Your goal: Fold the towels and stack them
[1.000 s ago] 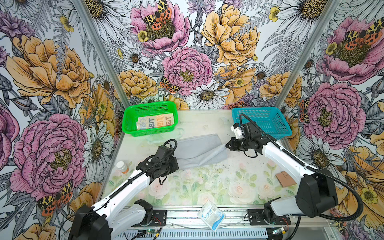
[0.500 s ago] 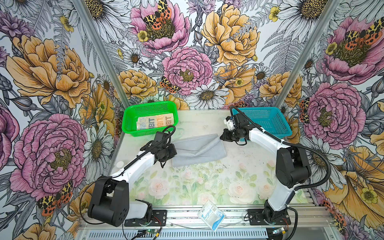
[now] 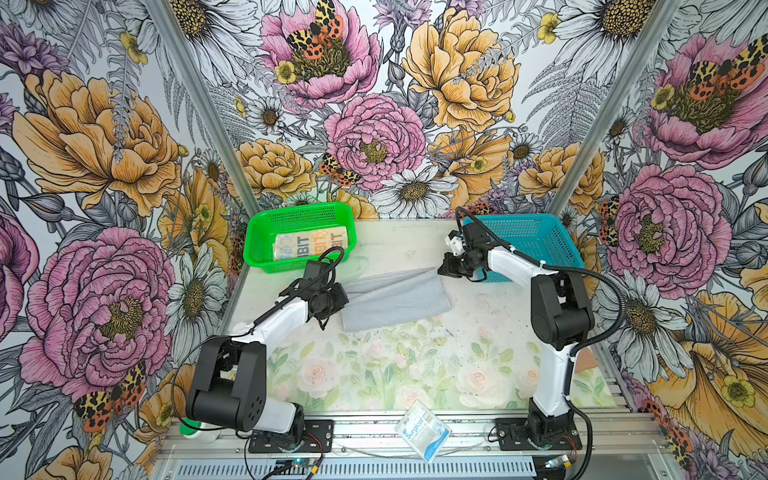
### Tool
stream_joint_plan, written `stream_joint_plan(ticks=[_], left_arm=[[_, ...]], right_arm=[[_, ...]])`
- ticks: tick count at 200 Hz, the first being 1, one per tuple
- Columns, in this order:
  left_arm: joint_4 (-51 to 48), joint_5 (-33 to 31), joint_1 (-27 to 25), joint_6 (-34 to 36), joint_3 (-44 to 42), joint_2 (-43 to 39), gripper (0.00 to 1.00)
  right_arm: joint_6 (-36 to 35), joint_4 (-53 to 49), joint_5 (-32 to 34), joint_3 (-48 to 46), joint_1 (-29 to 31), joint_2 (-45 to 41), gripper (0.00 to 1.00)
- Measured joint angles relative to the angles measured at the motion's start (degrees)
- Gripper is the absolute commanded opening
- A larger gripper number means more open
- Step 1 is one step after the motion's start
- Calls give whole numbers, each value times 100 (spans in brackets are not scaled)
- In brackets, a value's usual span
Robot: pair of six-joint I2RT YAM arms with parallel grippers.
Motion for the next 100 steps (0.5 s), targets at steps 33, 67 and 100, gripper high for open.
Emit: stream_joint_plan(ticks=[33, 67, 100], left_arm=[[400, 177, 256, 4, 39, 494, 8], [518, 269, 339, 50, 501, 903, 30], [745, 240, 326, 208, 769, 640, 55]], right_arm=[[-50, 7, -13, 140, 4, 140, 0], [-144, 4, 37, 238, 0, 160, 20], [-339, 31, 127, 249, 2, 118, 44]])
